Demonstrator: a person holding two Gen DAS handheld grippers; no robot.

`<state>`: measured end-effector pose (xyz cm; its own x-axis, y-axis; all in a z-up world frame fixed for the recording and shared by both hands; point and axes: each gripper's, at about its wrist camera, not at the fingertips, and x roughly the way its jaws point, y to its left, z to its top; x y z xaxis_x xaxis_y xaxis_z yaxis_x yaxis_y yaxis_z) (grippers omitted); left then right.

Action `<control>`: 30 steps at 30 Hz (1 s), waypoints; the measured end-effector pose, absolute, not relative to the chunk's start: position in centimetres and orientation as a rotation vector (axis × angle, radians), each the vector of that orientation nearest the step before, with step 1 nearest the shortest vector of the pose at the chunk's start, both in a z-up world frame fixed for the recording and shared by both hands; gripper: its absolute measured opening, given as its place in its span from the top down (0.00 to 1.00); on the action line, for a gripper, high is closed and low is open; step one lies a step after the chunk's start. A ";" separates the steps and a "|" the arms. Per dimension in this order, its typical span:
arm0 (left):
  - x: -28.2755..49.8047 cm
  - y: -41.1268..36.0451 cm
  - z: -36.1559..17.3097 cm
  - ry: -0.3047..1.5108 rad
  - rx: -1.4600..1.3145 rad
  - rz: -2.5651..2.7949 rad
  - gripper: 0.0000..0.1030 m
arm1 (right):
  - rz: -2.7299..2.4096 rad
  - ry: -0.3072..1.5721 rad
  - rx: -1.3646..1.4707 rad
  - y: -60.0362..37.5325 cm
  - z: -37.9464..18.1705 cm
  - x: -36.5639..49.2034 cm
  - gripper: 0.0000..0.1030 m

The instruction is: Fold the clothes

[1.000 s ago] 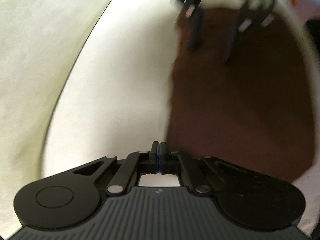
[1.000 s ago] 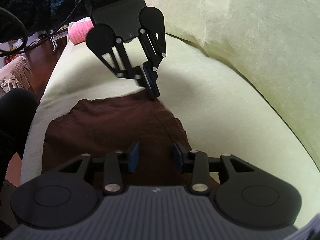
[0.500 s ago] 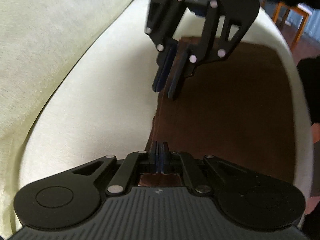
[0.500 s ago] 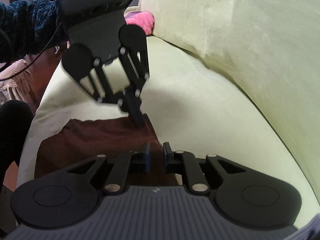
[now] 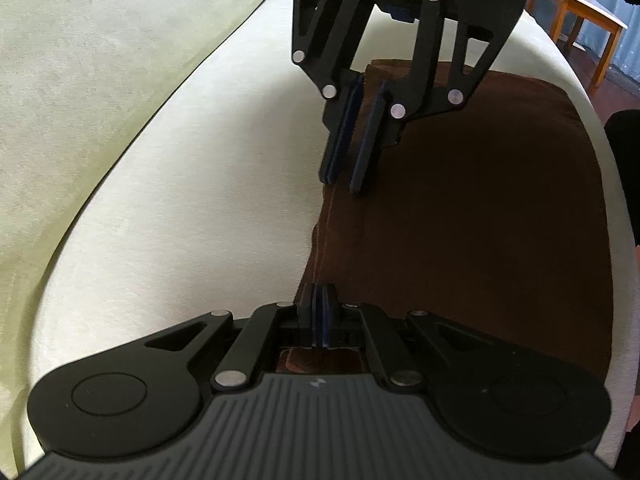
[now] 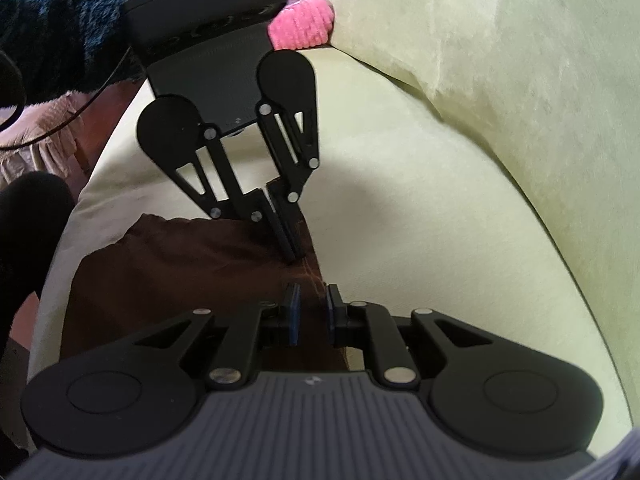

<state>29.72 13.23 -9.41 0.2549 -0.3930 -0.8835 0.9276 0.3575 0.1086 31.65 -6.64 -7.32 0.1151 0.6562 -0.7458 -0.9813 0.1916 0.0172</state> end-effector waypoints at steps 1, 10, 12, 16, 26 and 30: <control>29.6 13.3 -9.4 0.888 0.735 -1.016 0.99 | 1.301 0.702 -0.572 -6.7 -7.3 31.5 0.94; 28.7 14.1 -9.0 0.862 0.727 -1.010 0.99 | 1.300 0.602 -0.620 -7.0 -6.6 30.0 0.99; 28.6 14.4 -8.7 0.852 0.721 -1.004 0.99 | 1.293 0.577 -0.615 -7.2 -6.3 29.8 0.99; 28.5 15.0 -8.7 0.843 0.727 -0.975 0.99 | 1.244 0.568 -0.616 -7.4 -6.4 29.9 1.00; 27.8 16.1 -10.1 0.886 0.785 -0.948 0.85 | 1.166 0.625 -0.653 -6.6 -8.9 30.0 0.97; 27.7 17.3 -9.8 0.892 0.746 -0.942 0.85 | 1.050 0.567 -0.618 -7.1 -7.9 29.1 0.60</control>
